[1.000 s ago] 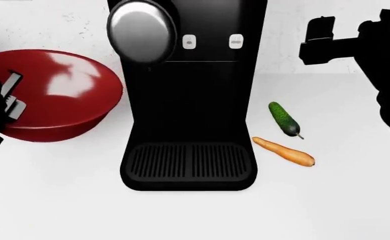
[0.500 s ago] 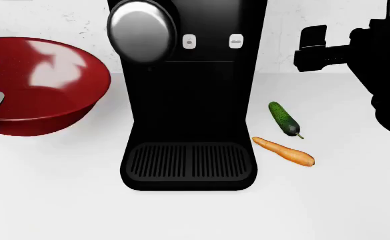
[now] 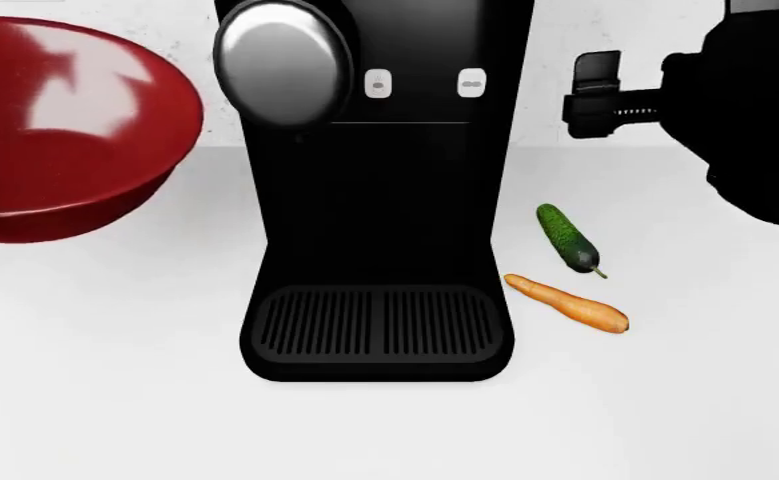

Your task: Place the two vegetables and bowl onto the tray for setting up a vegetable dip station.

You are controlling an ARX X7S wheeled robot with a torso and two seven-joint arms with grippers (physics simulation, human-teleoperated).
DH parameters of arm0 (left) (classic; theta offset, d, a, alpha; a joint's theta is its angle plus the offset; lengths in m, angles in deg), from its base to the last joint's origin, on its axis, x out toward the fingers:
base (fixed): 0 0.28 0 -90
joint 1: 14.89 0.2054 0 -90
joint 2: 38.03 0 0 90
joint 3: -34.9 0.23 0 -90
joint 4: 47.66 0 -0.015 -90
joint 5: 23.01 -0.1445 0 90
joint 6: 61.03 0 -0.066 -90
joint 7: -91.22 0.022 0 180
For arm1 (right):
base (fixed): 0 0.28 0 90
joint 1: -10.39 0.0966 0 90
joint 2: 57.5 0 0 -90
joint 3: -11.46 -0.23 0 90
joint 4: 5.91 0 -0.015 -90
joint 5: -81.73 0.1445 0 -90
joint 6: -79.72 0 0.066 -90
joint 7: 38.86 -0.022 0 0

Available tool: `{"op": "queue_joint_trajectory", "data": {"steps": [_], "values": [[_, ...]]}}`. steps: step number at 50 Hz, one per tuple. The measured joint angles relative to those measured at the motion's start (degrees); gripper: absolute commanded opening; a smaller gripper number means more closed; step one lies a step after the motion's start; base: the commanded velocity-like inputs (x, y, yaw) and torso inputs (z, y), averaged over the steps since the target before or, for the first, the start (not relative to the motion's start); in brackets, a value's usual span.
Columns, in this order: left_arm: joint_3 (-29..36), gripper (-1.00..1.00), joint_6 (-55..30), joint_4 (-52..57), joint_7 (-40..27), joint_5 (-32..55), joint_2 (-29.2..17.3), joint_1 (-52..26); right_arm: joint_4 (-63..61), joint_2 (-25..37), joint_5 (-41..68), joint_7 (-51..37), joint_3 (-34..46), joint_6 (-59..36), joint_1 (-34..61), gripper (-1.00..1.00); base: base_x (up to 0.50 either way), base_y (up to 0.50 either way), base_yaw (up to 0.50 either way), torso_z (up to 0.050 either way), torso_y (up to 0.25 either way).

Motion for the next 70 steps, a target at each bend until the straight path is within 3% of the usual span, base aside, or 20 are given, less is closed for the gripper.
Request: {"op": "queue_joint_trajectory", "data": {"steps": [27,70], "values": [[-0.33,-1.0,-0.09,0.06,-1.51,-0.34,0.35,-0.53,20.07,-5.02,-11.43,17.55,11.07,4.19,1.11,1.0,0.0,0.0,0.0,0.0,0.0],[-0.34,-1.0,0.13,0.55,-1.54,-0.53,0.52,-0.49,17.46,-3.83,-10.93,22.21,17.42,0.83,-6.56,1.0,0.0,0.0,0.0,0.0,0.0]]}}
